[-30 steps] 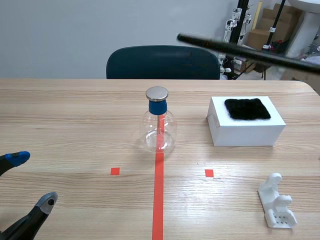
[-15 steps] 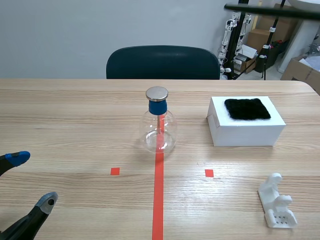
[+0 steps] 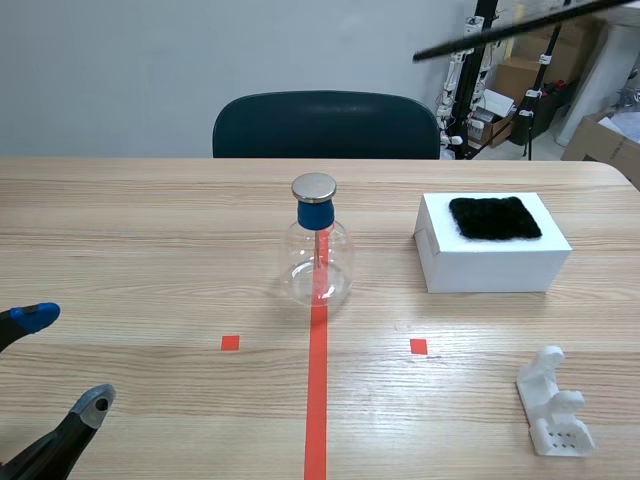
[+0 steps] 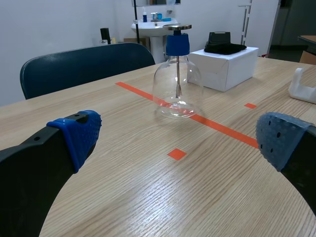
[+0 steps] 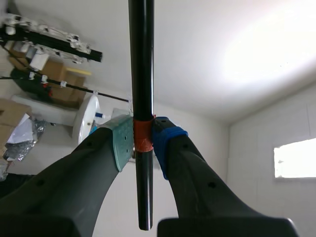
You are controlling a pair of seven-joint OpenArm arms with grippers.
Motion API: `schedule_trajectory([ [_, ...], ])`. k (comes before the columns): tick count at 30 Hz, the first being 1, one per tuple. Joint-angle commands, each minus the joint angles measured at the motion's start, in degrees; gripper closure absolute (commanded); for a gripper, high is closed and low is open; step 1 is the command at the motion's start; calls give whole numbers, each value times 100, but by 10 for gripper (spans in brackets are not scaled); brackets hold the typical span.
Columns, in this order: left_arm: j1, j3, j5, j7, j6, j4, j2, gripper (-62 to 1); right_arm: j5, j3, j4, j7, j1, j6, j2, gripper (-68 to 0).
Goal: Do the electroscope experiment. rub the rod on the fur
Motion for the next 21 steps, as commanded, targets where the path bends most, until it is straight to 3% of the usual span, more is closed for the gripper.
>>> schedule_trajectory([
  [1,11,-26,-74,-157,-11,83,-63,-623,13,-199,-22,-190,129,-125,321,0],
  [3,13,-26,-74,-160,-11,83,-63,-623,-63,-579,-59,-411,234,-330,627,0],
  [5,11,-26,-74,-157,-11,83,-63,-623,-236,-863,-92,-634,396,-363,813,0],
  [9,11,-26,-74,-160,-11,83,-63,-623,-1134,-1150,-339,-868,658,-361,855,0],
  [15,11,-26,-74,-157,-11,83,-63,-623,-2306,-1213,-979,-909,896,-417,442,0],
  [18,11,-26,-74,-160,-11,83,-63,-623,-2699,-1213,-1283,-938,1010,-656,166,0],
  [21,13,-26,-74,-162,-11,83,-63,-623,-2979,-1213,-1499,-927,1056,-673,-15,0],
])
